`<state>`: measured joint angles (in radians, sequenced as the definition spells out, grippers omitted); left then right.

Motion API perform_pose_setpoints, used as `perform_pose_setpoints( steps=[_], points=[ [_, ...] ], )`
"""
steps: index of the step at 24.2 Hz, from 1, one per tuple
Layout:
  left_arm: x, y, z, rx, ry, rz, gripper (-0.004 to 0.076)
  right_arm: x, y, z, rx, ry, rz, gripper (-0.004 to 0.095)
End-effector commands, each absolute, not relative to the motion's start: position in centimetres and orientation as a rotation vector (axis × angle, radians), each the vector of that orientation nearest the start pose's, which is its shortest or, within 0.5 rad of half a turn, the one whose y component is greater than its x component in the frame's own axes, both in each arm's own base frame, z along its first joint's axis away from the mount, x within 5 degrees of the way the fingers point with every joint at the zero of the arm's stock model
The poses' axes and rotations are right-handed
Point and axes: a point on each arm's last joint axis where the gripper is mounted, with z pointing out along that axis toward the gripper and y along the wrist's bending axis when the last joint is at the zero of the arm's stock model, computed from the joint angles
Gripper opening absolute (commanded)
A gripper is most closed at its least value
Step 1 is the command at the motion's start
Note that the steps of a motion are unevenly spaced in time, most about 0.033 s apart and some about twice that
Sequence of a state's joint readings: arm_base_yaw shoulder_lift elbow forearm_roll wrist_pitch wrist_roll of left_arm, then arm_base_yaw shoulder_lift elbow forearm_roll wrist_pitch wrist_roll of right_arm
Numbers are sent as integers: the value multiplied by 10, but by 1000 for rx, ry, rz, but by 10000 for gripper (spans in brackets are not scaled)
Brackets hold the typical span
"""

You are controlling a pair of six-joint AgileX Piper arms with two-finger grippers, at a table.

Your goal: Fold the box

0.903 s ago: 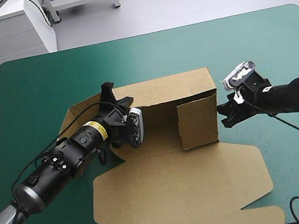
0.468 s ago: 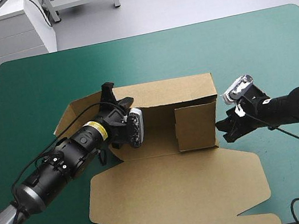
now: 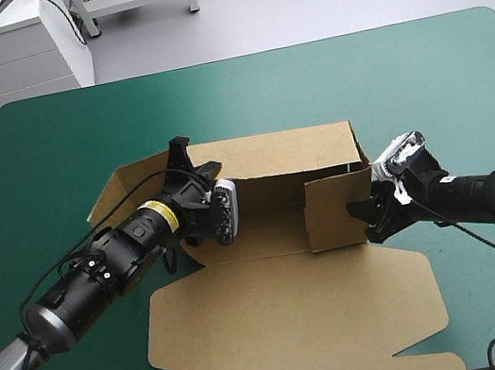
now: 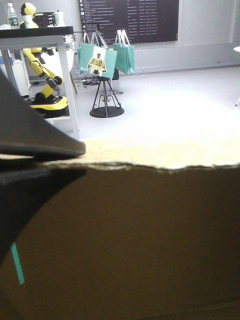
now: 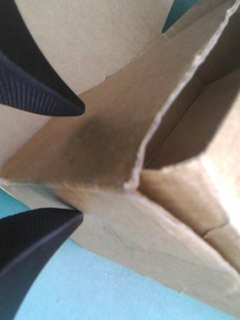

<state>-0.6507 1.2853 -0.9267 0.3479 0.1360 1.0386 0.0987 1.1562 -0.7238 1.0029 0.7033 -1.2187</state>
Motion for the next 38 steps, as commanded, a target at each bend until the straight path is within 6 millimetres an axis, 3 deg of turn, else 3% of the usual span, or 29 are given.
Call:
perform_pose_setpoints(
  steps=[1,8,10,16,17,19,24,27,29,30,31,32,34,38],
  points=[
    [229,-171,340,1626,1074,507,-8,222,81,291,-708,2025,537,515],
    [222,-180,340,1620,1068,455,-8,229,93,287,-657,2019,460,507],
    [218,-184,340,1628,1049,441,-8,231,93,287,-625,2022,441,465],
    [211,-193,340,1646,1015,415,-8,234,94,281,-648,2044,427,156],
    [211,-192,339,1652,1027,416,-8,234,94,280,-653,2048,435,46],
    [211,-191,338,1669,1038,421,-8,233,95,280,-664,2052,449,-18],
    [211,-189,335,1692,1065,424,-8,228,99,278,-768,2041,483,-18],
    [211,-189,335,1673,1098,400,-4,229,99,279,-714,2062,504,-18],
    [210,-187,335,1668,1116,394,58,231,97,279,-663,2068,492,-17],
    [208,-186,337,1664,1115,396,139,232,97,279,-655,2065,483,-17],
    [206,-184,341,1653,1109,398,234,232,96,280,-650,2063,476,-18],
    [202,-182,347,1627,1106,388,391,233,96,280,-630,2066,475,-17],
    [191,-180,356,1600,1084,365,560,234,95,280,-617,2065,468,-17],
    [161,-184,368,1635,1010,312,583,235,94,281,-587,2063,455,-17]
  ],
)
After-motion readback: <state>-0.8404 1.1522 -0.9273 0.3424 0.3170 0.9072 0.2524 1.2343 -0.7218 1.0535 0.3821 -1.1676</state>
